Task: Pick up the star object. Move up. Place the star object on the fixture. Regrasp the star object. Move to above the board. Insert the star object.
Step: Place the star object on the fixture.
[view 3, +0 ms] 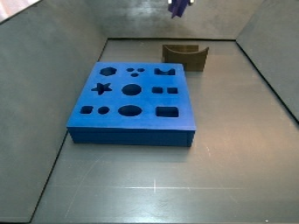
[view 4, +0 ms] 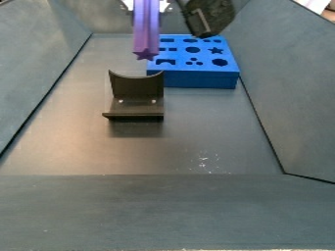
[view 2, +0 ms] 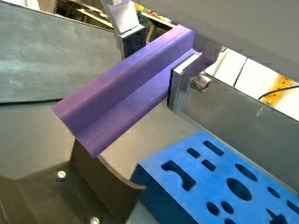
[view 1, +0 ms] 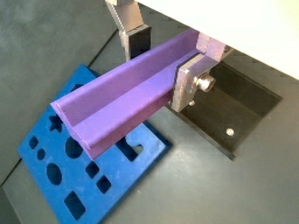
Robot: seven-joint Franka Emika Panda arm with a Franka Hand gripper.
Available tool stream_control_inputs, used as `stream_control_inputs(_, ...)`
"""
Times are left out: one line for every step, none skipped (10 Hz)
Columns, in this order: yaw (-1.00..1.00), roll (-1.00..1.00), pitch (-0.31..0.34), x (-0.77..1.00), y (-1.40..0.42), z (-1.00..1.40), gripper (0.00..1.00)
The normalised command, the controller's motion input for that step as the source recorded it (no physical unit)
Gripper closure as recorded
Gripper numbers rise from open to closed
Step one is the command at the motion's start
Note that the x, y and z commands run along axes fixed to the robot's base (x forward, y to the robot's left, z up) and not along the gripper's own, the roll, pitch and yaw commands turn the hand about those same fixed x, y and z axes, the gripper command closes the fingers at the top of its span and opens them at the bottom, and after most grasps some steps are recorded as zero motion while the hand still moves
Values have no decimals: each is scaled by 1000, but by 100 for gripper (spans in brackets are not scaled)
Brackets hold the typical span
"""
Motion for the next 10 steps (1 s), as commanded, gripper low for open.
stream_control_inputs(-71,-174,28,367,33,-18,100)
stream_control_inputs(-59,-168,31,284,34,-19,100)
stream_control_inputs(-50,-162,36,212,35,-19,100)
stream_control_inputs(31,-1000,286,150,132,-1000,100)
stream_control_inputs(9,-991,286,139,139,-1000,100)
stream_control_inputs(-96,-841,285,160,139,-1000,100)
stream_control_inputs(-133,-747,270,170,138,-1000,100)
stream_control_inputs(-195,-544,218,186,139,-1000,100)
stream_control_inputs(-230,-390,170,195,141,-1000,100)
stream_control_inputs(-238,-296,143,196,138,-1000,100)
